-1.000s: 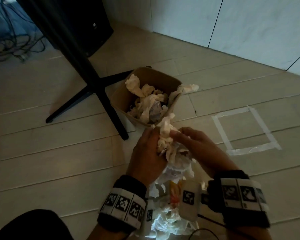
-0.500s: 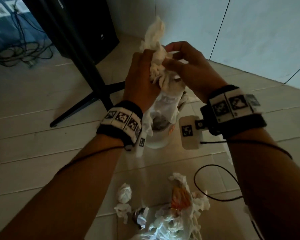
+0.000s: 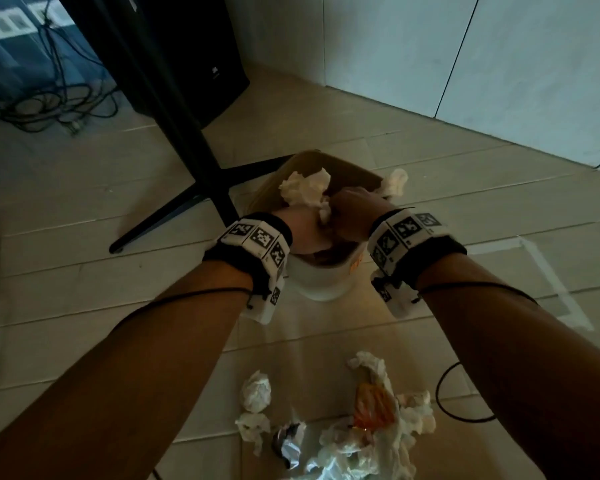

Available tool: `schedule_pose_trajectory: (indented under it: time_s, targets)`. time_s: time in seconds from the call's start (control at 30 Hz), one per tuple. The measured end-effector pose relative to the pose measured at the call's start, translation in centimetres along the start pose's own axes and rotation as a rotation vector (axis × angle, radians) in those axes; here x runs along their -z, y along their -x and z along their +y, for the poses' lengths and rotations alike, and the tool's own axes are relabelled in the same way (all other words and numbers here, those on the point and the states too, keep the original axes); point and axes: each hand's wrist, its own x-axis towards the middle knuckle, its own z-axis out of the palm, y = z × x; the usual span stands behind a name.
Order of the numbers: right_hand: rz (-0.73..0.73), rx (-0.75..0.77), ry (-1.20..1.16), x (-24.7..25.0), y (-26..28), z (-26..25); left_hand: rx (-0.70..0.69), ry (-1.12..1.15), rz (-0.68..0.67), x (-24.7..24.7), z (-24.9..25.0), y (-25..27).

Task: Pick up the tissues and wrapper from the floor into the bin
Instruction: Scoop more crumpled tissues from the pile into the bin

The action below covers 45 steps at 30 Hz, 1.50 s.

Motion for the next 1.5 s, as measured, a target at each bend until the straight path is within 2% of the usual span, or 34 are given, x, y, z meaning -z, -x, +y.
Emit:
schedule_pose_trajectory:
  time_s: [0.1,0.13,0.23,0.33,0.43,0.5,0.6,0.67,0.77,0.83,0.9,0.93,0.97,1.03,1.1,1.17,1.23,1.33,1.5]
  targets:
    - [-0.056,-0.007,0.119,-1.2,-0.5,0.0,0.054,-0.067,-0.094,-2.0,-1.4,-2.7]
    - [-0.074,-0.003,0.176,-1.6,-0.4,0.0,0.078,-0.172,-0.101,-2.5,-1.8,-3.1]
    - [-0.085,0.023,0.271,-2.7,-0.7,-0.1,0.082,-0.239,-0.082,-2.8,-1.5,-2.3]
    - [-0.067,0.046,0.248,-1.4,0.1,-0.6,0.038,-0.202,-0.062,-1.4,-1.3,-2.0]
    - [0.011,0.080,0.104,0.7,1.7,-0.4,0.030,-0.098,-0.020,1.2,-1.4,-0.1]
    - [0.069,0.085,-0.033,1.9,3.1,0.0,-0.027,-0.002,0.088,2.7,-1.7,2.0]
    - [0.171,0.076,-0.207,2.9,5.1,0.9,-0.015,0.133,0.317,3.4,-1.9,5.1]
    - [0.285,0.069,-0.359,2.6,6.4,1.9,0.006,0.276,0.470,2.9,-1.9,6.6]
    - [0.460,0.025,-0.544,0.5,8.4,3.8,-0.082,0.495,0.726,0.7,-1.8,8.8]
    - [0.471,-0.027,-0.599,-2.1,9.5,4.8,-0.029,0.578,0.904,-2.1,-2.4,10.2]
    - [0.396,-0.104,-0.613,-5.4,10.4,5.7,0.136,0.659,0.977,-6.7,-3.9,11.2]
    - [0.325,-0.150,-0.610,-7.4,10.9,6.1,0.257,0.692,0.944,-9.5,-4.8,11.8]
    - [0.234,-0.196,-0.606,-9.5,11.4,6.4,0.392,0.706,0.846,-12.5,-5.8,12.2]
    - [0.035,-0.261,-0.576,-13.6,12.3,6.7,0.633,0.710,0.476,-18.2,-7.1,13.2]
    - [-0.136,-0.295,-0.510,-16.9,13.4,6.9,0.725,0.689,0.148,-22.9,-7.4,13.8]
    - [-0.283,-0.339,-0.462,-18.9,14.5,6.8,0.701,0.682,-0.015,-26.1,-7.3,13.7]
    - [-0.404,-0.353,-0.443,-20.9,15.4,6.5,0.679,0.672,-0.099,-28.2,-6.9,13.2]
    - [-0.525,-0.310,-0.320,-23.4,16.5,5.8,0.628,0.591,-0.087,-30.5,-6.2,12.7]
    - [-0.488,-0.316,-0.189,-24.9,16.7,5.3,0.598,0.441,0.058,-33.1,-4.3,12.7]
